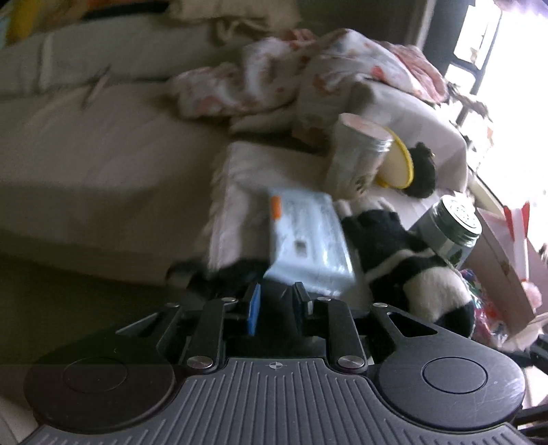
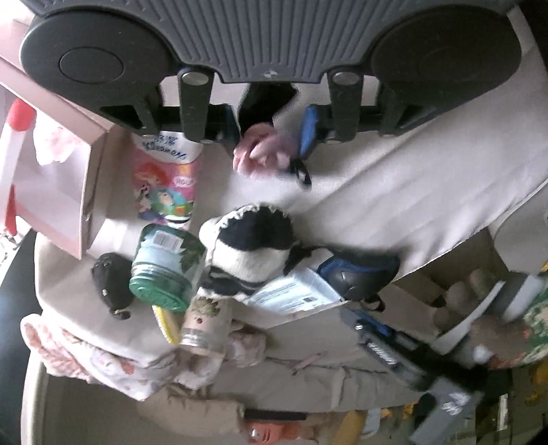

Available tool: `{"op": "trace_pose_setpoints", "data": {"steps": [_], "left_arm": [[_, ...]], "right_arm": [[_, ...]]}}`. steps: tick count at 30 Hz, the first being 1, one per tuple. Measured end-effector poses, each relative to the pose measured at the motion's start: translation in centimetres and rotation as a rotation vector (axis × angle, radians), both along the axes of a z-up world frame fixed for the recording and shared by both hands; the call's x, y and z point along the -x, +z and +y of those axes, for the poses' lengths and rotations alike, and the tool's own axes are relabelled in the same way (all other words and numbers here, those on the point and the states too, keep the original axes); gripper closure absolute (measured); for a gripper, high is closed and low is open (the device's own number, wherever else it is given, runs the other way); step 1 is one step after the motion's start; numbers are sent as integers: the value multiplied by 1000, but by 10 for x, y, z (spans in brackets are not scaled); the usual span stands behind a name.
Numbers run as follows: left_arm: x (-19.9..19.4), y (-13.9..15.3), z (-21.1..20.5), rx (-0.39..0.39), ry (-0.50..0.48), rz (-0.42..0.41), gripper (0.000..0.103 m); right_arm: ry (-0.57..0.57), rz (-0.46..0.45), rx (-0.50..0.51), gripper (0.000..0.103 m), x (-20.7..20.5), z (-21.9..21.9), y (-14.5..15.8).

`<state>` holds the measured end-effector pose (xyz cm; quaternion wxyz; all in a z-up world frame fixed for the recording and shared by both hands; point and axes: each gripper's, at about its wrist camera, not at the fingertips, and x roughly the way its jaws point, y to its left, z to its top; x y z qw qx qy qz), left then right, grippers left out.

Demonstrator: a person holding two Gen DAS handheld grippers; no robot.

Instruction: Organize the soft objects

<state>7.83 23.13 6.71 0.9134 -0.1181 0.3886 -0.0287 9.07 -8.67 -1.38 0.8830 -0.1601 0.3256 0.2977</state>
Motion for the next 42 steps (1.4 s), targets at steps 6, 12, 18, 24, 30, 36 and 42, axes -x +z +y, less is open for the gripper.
{"op": "trace_pose_setpoints", "data": {"steps": [6, 12, 18, 24, 30, 36, 42], "left_arm": [[17, -6, 35, 81, 143, -55, 80], [28, -7, 49, 128, 115, -94, 80], [46, -9, 66, 156, 112, -131, 80], [51, -14, 71, 193, 99, -145, 80], [66, -9, 62, 202, 38, -187, 80], [66, -5, 37, 213, -55, -184, 80], [61, 2, -36, 213, -346, -160, 80]], "right_arm": [[26, -102, -95, 24, 1, 11, 32], [95, 31, -196, 13, -46, 84, 45], [94, 172, -79, 13, -92, 161, 11], [95, 186, 1, 10, -111, 195, -10], [103, 247, -55, 26, -110, 179, 3], [169, 140, -119, 26, -74, 140, 44], [88, -18, -177, 26, -70, 96, 95]]}}
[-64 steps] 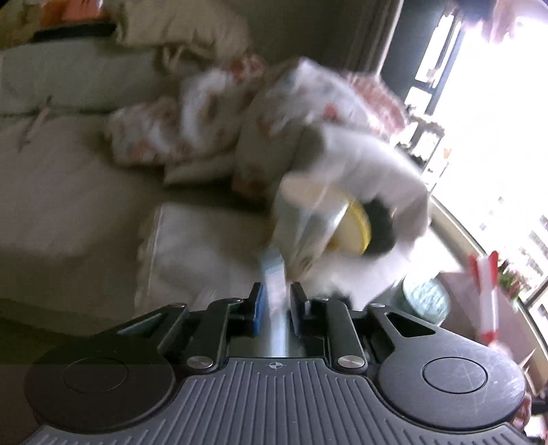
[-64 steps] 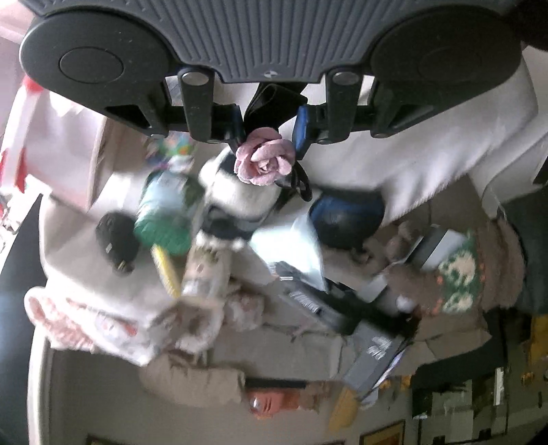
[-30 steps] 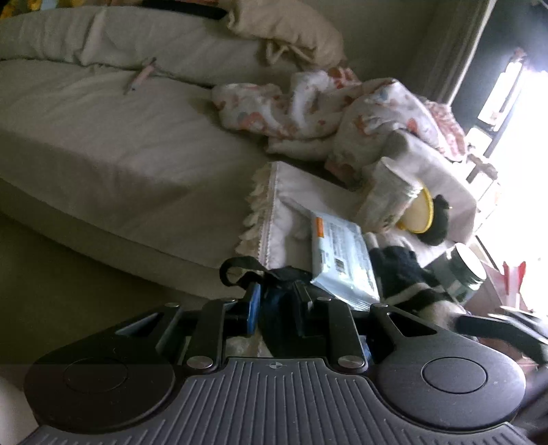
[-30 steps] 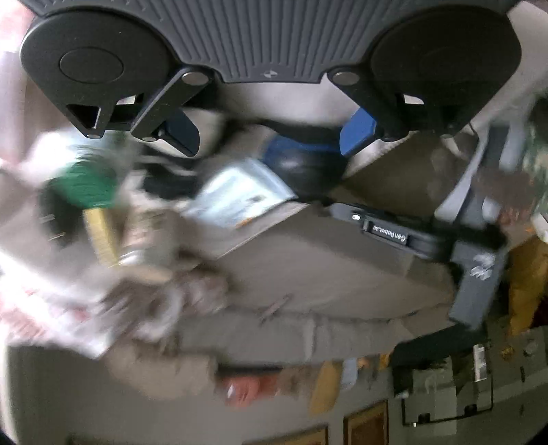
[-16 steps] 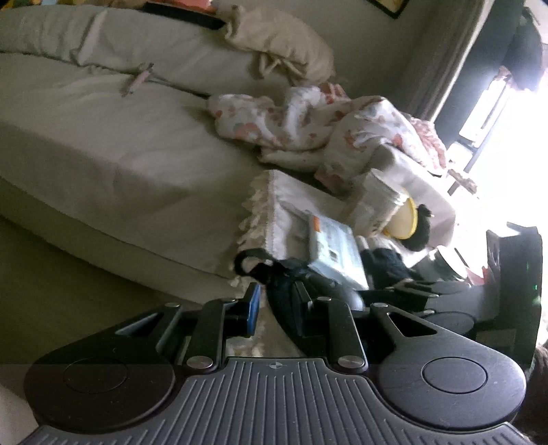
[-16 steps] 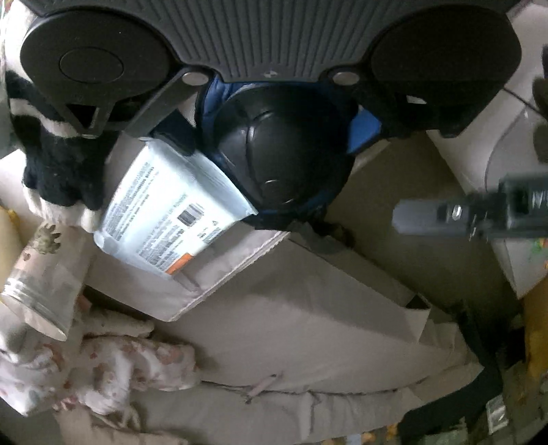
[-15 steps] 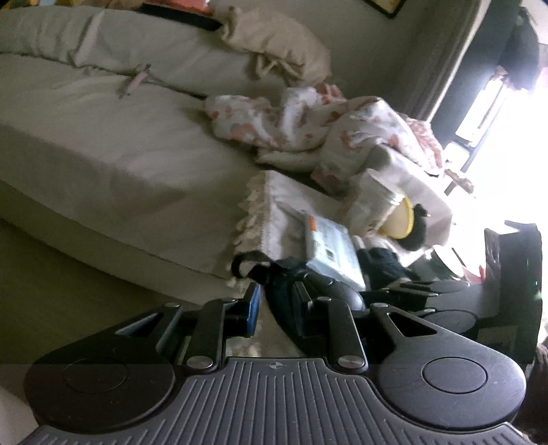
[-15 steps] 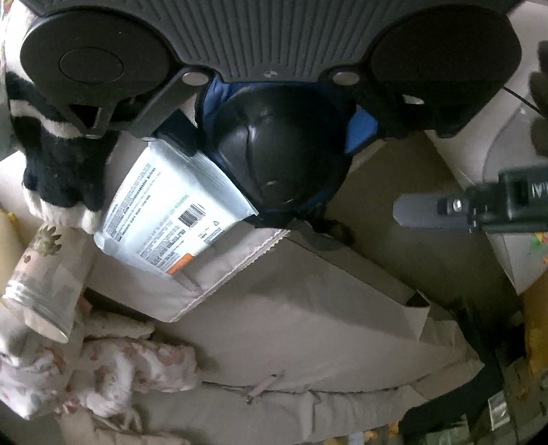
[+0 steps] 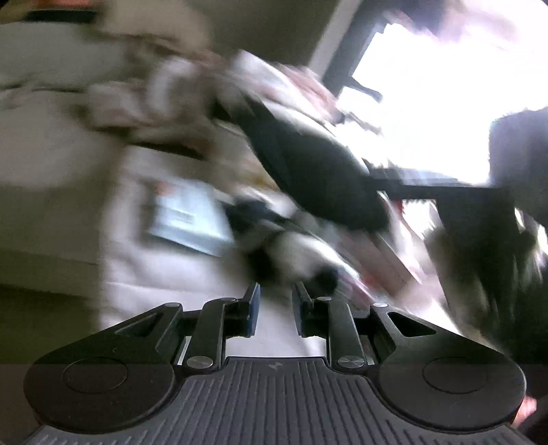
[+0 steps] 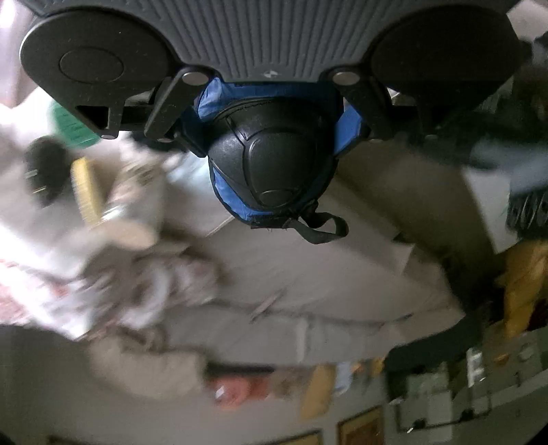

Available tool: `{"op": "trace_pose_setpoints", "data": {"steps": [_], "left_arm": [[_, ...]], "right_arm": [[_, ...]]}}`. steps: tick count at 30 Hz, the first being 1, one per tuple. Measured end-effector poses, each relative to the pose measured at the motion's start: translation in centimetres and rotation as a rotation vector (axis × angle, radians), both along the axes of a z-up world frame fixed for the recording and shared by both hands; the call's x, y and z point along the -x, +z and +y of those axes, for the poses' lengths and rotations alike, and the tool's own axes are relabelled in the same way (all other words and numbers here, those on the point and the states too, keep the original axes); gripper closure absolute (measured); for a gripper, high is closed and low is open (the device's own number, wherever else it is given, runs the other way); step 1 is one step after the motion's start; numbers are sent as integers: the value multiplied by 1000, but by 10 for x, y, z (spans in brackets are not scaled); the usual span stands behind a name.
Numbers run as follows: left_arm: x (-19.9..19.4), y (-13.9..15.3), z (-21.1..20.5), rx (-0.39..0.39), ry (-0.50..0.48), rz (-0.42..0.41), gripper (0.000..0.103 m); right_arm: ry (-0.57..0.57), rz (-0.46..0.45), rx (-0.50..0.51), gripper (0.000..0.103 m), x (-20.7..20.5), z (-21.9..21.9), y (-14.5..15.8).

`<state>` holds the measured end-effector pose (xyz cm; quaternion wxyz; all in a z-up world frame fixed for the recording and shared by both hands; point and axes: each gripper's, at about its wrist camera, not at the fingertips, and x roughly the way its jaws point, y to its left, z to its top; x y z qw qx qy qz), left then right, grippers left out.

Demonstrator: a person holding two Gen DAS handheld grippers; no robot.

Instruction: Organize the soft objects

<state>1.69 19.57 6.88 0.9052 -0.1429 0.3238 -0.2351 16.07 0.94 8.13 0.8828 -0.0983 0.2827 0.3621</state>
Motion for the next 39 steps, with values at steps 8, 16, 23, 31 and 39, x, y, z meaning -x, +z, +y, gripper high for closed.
{"op": "trace_pose_setpoints", "data": {"steps": [8, 16, 23, 31, 39], "left_arm": [[-13, -11, -106, -108, -193, 26, 79], [-19, -22, -152, -353, -324, 27, 70], [-29, -27, -156, -410, -369, 40, 57], [-53, -36, -170, -383, -397, 74, 50], [-59, -38, -174, -388, -431, 66, 49]], "right_arm": [[-158, -68, -22, 26, 14, -82, 21], [-265, -164, 29, 26, 36, -138, 26], [-426, -290, 44, 26, 35, -180, 49], [-655, -226, 52, 20, 6, -242, 41], [-622, -100, 69, 18, -2, -249, 5]]}}
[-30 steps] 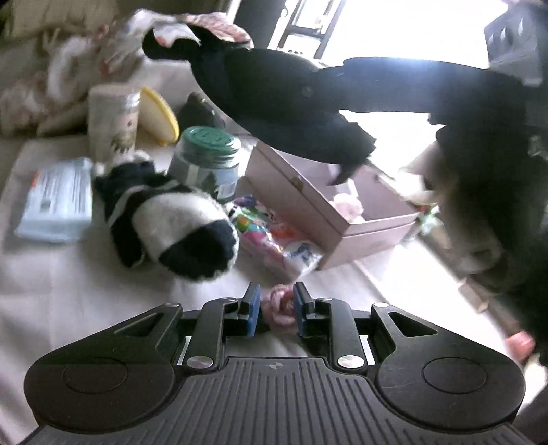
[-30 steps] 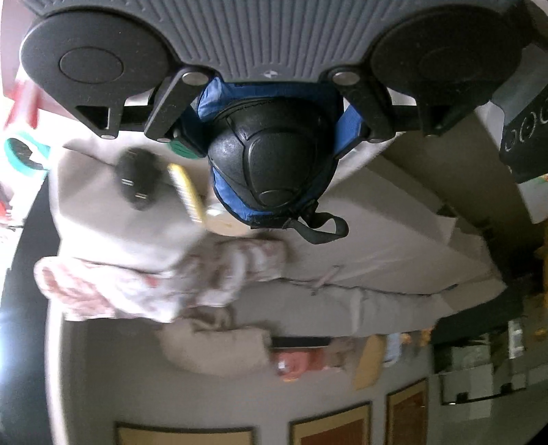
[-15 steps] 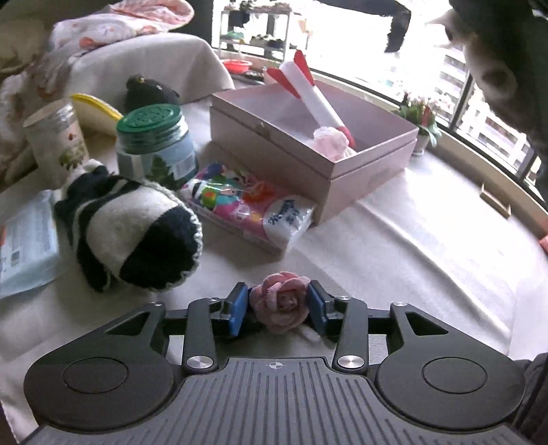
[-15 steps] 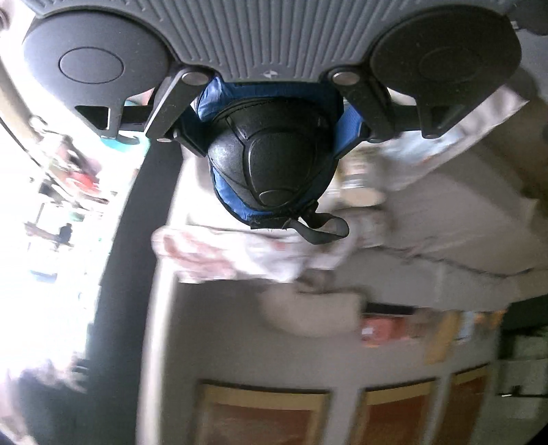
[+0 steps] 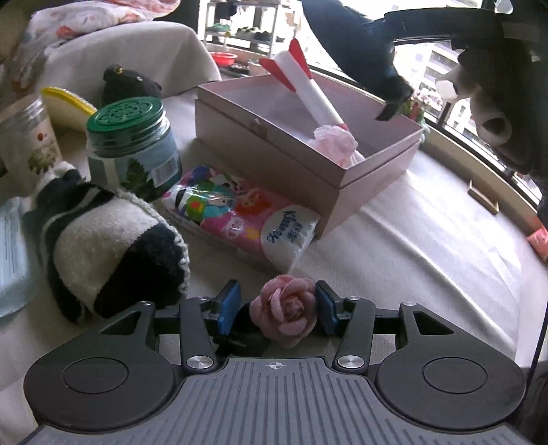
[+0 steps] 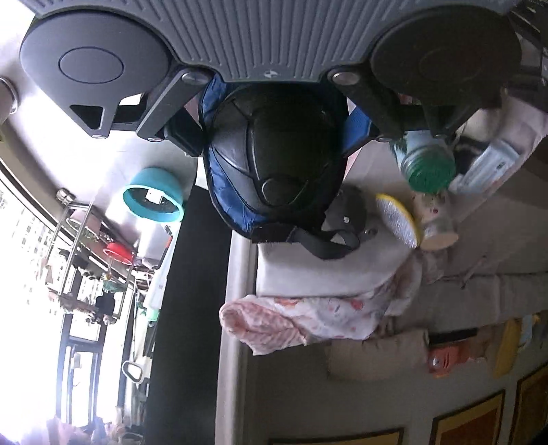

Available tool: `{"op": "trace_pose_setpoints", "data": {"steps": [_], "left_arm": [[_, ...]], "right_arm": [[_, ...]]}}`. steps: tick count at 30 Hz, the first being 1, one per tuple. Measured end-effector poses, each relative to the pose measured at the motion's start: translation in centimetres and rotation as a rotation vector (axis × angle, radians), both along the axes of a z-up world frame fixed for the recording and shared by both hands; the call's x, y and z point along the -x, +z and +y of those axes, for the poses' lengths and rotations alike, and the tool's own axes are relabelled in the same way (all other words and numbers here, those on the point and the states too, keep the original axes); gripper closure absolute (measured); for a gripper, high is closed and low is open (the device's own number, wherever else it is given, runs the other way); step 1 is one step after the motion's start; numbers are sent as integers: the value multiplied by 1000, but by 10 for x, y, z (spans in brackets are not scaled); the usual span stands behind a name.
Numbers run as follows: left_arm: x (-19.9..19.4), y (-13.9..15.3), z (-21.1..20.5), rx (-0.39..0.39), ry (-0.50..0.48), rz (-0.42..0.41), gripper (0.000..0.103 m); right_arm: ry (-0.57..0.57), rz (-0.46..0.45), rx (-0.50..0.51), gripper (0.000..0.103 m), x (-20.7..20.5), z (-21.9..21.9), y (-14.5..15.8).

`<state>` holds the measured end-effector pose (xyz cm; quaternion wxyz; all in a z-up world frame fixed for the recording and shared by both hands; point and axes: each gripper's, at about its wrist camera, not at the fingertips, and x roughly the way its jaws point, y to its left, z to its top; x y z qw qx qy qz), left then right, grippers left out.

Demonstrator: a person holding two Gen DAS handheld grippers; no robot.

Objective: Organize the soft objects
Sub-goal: 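Carry the cap and flower clip to the pink box and release them inside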

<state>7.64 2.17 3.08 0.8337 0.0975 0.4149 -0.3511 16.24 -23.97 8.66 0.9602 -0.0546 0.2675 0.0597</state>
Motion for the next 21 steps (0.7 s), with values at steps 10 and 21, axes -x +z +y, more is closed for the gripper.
{"op": "trace_pose_setpoints", "data": {"steps": [10, 21], "left_arm": [[18, 5, -9, -129, -77, -22, 54], [39, 35, -4, -120, -98, -64, 61]], "right_arm": [[-2, 78, 15, 18, 1, -2, -14], [-35, -19, 10, 18, 25, -10, -1]]}}
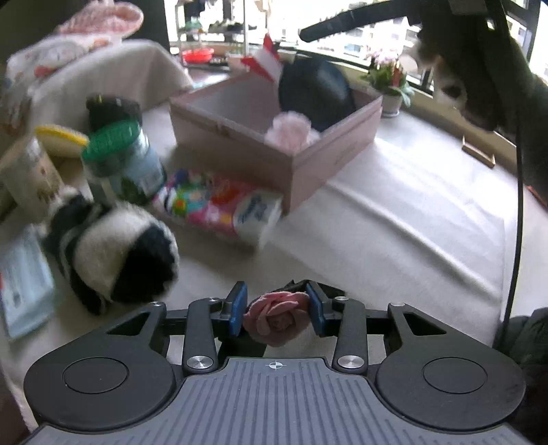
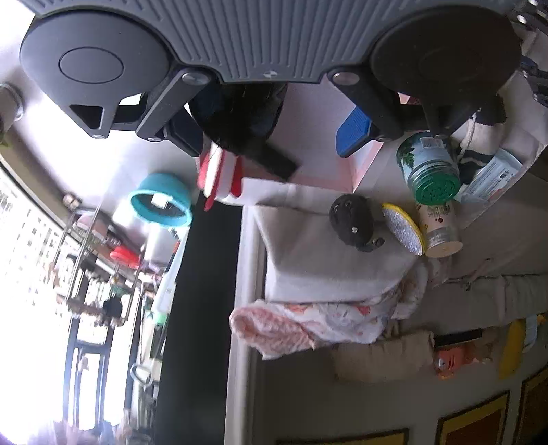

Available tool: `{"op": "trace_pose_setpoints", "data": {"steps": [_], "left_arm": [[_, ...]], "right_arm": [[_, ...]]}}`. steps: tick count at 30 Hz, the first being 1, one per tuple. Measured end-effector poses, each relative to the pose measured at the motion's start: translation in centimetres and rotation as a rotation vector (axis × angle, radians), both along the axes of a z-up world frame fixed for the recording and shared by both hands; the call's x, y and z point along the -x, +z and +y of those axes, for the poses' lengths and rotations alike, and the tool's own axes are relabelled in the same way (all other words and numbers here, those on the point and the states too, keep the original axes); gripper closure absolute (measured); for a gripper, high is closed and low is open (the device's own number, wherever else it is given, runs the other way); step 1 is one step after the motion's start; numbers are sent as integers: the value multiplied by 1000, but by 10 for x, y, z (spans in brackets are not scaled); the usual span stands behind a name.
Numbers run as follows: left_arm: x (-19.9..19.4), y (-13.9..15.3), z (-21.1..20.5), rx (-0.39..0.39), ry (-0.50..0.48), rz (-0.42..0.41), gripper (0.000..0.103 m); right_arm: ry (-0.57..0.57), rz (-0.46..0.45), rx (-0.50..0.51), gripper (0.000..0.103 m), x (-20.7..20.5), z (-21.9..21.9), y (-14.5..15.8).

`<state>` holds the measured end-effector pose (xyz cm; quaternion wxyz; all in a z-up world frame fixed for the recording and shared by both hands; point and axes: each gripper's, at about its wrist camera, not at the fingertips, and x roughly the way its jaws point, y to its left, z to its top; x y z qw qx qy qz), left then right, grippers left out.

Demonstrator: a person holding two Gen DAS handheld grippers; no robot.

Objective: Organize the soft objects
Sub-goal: 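Carry the cap and flower clip to the pink box and release them inside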

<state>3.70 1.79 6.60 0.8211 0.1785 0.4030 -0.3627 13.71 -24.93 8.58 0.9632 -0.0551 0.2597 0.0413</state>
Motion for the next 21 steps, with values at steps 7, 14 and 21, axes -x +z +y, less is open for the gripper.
{"op": "trace_pose_setpoints", "data": {"steps": [7, 14, 21], "left_arm": [[-23, 74, -18, 92, 24, -139, 61], [-88, 140, -70, 327, 45, -297, 57], [-146, 113, -94, 440, 115, -63, 59]], "right_arm": [[-4, -124, 47, 18, 37, -12, 10], [22, -149, 71, 18, 57, -21, -3], [-13, -122, 68, 18, 66, -40, -21]]}}
